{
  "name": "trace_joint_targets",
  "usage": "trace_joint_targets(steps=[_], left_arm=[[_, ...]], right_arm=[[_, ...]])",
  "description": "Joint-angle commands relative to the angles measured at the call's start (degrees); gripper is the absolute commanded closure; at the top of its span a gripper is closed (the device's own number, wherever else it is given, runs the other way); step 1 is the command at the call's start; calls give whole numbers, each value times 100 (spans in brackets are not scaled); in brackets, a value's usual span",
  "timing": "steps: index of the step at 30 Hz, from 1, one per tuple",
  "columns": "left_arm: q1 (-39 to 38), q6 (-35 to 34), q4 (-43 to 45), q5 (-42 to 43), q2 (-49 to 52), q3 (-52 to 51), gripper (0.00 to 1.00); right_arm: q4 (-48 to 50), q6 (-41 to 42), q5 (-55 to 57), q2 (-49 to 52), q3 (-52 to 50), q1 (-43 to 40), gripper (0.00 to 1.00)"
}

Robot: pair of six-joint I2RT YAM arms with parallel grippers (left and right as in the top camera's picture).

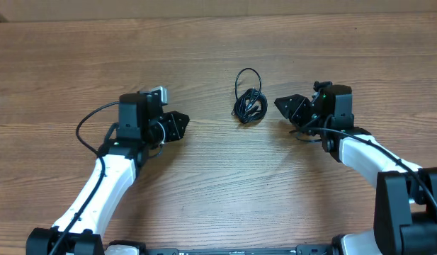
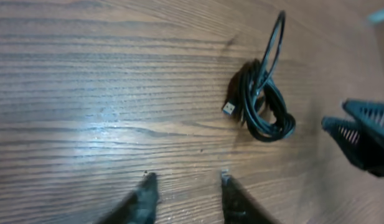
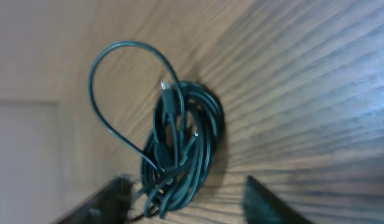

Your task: Untangle cables

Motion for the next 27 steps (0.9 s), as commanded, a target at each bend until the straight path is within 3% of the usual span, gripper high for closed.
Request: trace_joint_targets(steps=[1,3,17,24,27], left_arm=[[-254,-15,0,-634,66,118,51],[-367,-15,-2,-890,66,118,47],[-640,-81,0,-1224,162,118,50],[-645,-160,-20,-1152,455,118,59],[-671,-232,-11,-1115,605,118,68]], right_arm=[[50,236,-7,92,70,20,40],[50,400,74,129,70,22,39],[374,715,251,605,70,146,40],[372,713,339,752,70,179,42],[367,710,358,754,70,179,42]])
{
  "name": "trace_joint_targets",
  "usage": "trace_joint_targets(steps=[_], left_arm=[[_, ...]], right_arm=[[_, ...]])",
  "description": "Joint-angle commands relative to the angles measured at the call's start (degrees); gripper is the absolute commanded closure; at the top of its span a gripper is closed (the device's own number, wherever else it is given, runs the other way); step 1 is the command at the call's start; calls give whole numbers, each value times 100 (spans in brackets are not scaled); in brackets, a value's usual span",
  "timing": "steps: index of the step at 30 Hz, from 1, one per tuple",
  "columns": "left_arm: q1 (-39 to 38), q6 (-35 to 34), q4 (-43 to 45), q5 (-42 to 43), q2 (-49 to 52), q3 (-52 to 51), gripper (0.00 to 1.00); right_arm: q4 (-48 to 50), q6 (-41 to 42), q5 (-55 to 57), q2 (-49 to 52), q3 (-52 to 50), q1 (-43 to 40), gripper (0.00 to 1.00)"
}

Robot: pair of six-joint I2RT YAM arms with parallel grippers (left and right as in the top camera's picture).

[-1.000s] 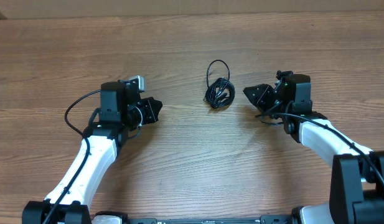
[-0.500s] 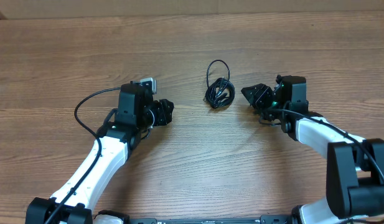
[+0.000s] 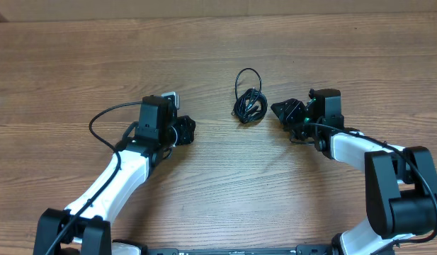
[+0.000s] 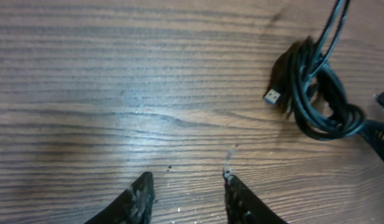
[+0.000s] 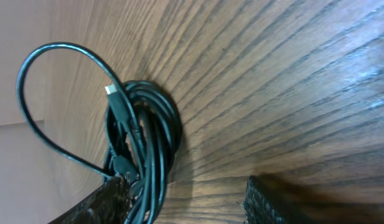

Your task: Untangle cables

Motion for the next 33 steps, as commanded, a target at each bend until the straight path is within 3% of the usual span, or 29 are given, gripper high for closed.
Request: trace_joint_targets(steps=[1,3,5,8,11,14,21,33], left_arm=[[-85,-90,-7,17,175,118,76],[-127,-87,-11,42,264,118,89],[-179,-87,-11,122,339,118,96],[-258,-85,-17,297,409,118,96],[-348,-85,-13,570,439,118,94],[-463,-83,7,549,439,118,92],[-605,-90,85,254,442,118,80],[-605,-356,162,-275,442,118,80]], right_arm=[[39,15,111,37,70,31,42],[39,17,109,37,70,31,43],[22,17,20,37,70,28,43],[20,-4,11,37,70,28,45],[22,-2,72,37,70,26,66],[20,-4,162,37,70,28,71],[-26,96,155,37,70,31,63],[63,1375,920,57,70,680,64]])
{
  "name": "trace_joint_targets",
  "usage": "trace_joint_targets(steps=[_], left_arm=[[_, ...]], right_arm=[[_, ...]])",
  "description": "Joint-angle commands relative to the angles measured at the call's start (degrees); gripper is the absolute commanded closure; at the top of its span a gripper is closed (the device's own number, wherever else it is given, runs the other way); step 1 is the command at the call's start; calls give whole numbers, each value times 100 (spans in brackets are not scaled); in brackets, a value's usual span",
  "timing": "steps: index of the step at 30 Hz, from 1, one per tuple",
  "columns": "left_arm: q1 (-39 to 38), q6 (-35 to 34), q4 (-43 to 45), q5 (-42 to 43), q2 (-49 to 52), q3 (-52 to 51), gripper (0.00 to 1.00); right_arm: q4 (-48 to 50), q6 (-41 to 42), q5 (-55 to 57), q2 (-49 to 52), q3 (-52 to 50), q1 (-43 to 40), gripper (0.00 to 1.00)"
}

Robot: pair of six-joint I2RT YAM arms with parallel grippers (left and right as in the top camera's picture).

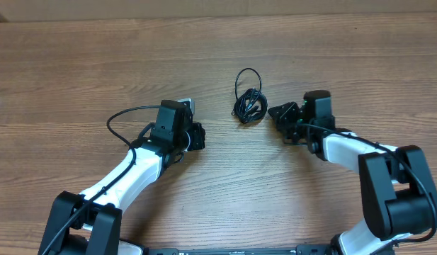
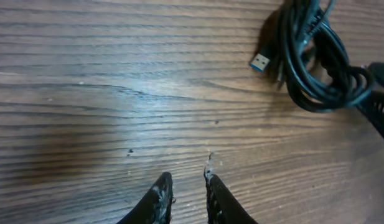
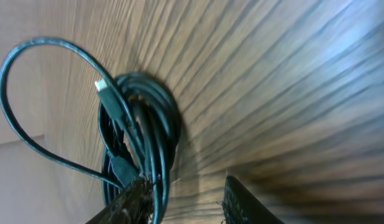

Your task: Untangle cables

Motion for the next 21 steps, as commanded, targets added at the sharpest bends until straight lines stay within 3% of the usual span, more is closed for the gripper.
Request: trace_joint_targets(steps=[1,9,21], left_arm=[[-44,-170,24,-267,52,116,80],[-44,-168,22,-269,127,116,80],[-44,-302,177,-267,319,116,80]], right_arm=[[103,599,621,55,70,330,64],[380,824,2120,55,70,785,64],[459,1119,2070,205,70,791,69]])
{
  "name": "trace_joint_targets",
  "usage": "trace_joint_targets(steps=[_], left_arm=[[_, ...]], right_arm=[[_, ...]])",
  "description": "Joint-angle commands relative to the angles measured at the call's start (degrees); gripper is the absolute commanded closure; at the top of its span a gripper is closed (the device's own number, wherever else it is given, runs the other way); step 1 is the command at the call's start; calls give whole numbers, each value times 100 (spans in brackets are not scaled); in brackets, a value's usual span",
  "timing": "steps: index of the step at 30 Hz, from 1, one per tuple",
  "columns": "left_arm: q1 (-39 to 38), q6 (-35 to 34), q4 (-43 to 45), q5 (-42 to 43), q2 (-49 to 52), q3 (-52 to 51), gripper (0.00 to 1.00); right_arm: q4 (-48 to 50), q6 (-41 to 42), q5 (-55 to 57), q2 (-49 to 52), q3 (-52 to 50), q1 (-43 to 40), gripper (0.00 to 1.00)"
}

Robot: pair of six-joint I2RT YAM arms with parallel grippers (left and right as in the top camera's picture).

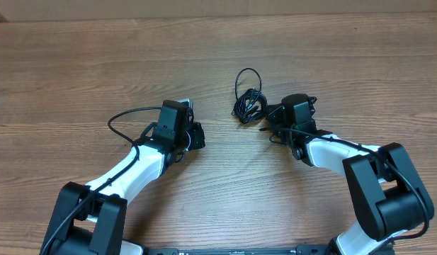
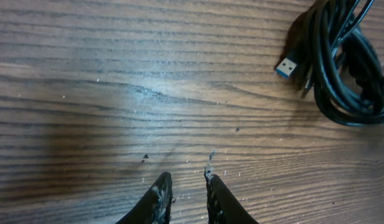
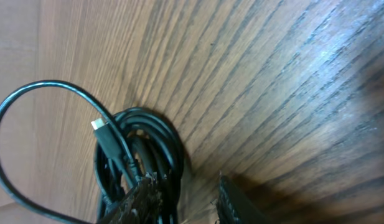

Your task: Untangle cables

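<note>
A black cable bundle (image 1: pixel 248 103) lies coiled on the wooden table (image 1: pixel 218 42), with one loop sticking out on its far side. In the left wrist view the bundle (image 2: pixel 344 68) sits at the upper right, its blue USB plug (image 2: pixel 288 65) pointing left. My left gripper (image 1: pixel 197 136) rests low over bare wood left of the bundle, its fingers (image 2: pixel 213 193) a narrow gap apart around nothing. My right gripper (image 1: pixel 269 117) is open at the bundle's right edge. In its wrist view the coil (image 3: pixel 142 146) reaches one finger (image 3: pixel 142 196), with strands lying between the two.
Wood grain table all round. The left arm's own black cable (image 1: pixel 126 117) arcs over the table behind its wrist. The table's far edge (image 1: pixel 218 17) runs across the top.
My right gripper has moved left, from just short of the bundle to its right edge, with strands now between its fingers. The left gripper has barely moved.
Both grippers began wide open, well to either side of the bundle. At the middle moment each stood nearer it. Then the left's fingers were narrowed and the right was close to the coil. Now the right is at the coil's edge. The bundle has not moved.
</note>
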Motion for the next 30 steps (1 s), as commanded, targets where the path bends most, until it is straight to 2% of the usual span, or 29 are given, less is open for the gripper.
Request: trace_joint_targets(steps=[1,11,12,16,22,28,30], left_arm=[[-44,-101,22,-92,33,114,80],[-42,-98,39,-94,33,114,80],[-42,-101,42,-94,33,114,81],[-42,-96,39,-96,33,114,82],[-42,-98,42,-146,33,114,82],[-42,-98,44,-160,33,114,82],[-33,-98,94,-160,33,114,79]], right_arm=[[90,72,76,83,70,22,69],[673,72,55,345,72,221,62],[678,72,55,361,70,225,64],[610,50,57,365,70,225,82],[420,50,50,365,70,225,96],[433,-326,-785,365,72,225,96],[466,-546,-1290,363,79,223,96]])
